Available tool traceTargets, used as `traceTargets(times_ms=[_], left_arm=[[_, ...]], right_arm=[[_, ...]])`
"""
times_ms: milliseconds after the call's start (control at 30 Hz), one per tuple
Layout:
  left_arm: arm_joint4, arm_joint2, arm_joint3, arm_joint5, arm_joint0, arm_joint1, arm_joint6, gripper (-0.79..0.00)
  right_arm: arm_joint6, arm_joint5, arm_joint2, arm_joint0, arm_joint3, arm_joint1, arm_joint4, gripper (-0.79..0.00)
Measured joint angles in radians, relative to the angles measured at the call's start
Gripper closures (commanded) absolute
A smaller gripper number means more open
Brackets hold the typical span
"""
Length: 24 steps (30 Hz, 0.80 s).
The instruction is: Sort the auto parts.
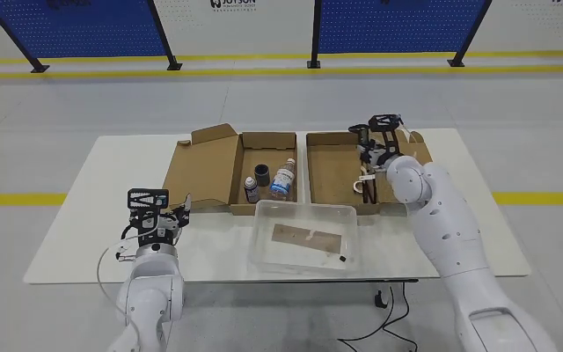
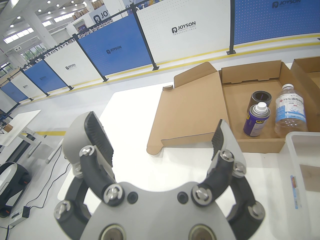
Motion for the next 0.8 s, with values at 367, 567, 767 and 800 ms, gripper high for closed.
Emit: traceTargets(times_ms=[367, 567, 767, 800], left_arm=[[0.000, 0.000, 0.000, 0.000, 0.000, 0.000, 0.000, -0.785], [0.000, 0.000, 0.000, 0.000, 0.000, 0.000, 0.000, -0.785], [0.000, 0.000, 0.000, 0.000, 0.000, 0.000, 0.000, -0.785], [0.000, 0.000, 0.000, 0.000, 0.000, 0.000, 0.000, -0.785]], right_arm=[[-0.087, 0.037, -0.088, 0.083, 0.220, -0.050, 0.059, 0.000], [-0.133, 0.044, -0.112, 0.112, 0.320, -0.076, 0.109, 0.000], [-0.159, 0.022, -0.116, 0.143, 0.403, -0.092, 0.150, 0.000], [-0.161, 0.018, -0.116, 0.148, 0.414, -0.094, 0.155, 0.000]])
